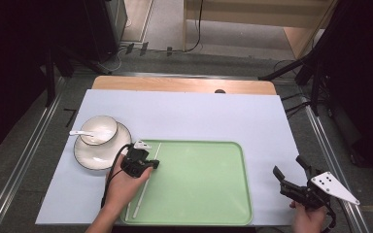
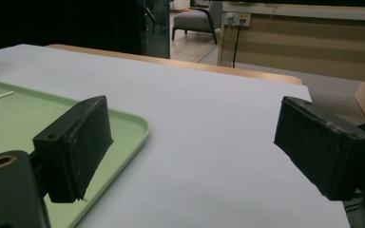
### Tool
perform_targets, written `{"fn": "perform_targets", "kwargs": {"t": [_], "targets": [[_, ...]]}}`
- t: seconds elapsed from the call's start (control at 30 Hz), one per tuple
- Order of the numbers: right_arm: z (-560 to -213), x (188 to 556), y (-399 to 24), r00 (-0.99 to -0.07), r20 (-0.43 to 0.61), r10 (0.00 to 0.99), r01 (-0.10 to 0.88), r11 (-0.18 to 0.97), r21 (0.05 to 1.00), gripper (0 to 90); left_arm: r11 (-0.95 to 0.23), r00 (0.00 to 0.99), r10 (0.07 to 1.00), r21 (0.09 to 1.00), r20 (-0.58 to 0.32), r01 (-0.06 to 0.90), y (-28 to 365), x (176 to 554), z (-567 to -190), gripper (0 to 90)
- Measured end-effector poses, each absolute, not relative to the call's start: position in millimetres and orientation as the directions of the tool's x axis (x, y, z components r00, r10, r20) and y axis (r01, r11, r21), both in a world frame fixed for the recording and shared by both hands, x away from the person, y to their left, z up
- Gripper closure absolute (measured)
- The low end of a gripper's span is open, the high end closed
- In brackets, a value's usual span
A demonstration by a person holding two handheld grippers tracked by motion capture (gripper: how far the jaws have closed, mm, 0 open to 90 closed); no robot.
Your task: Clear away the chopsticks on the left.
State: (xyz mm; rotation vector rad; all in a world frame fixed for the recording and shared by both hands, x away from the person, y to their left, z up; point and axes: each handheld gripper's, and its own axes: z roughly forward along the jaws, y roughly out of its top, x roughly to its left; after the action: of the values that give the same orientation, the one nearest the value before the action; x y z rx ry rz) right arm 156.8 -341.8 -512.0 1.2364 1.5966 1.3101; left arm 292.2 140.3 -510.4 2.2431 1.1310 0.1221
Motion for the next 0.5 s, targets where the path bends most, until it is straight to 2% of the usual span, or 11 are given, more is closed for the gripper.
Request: {"fn": "perform_targets", "kwargs": {"t": [0.5], "targets": [[-511.7,155.8,-342.2,-0.279,0.047,0.959,0.228,0.019,0.974,12.4,-0.353,0.554,0.804,0.577,-0.216,0.737,156.9,297.7,-512.0,90.0]]}}
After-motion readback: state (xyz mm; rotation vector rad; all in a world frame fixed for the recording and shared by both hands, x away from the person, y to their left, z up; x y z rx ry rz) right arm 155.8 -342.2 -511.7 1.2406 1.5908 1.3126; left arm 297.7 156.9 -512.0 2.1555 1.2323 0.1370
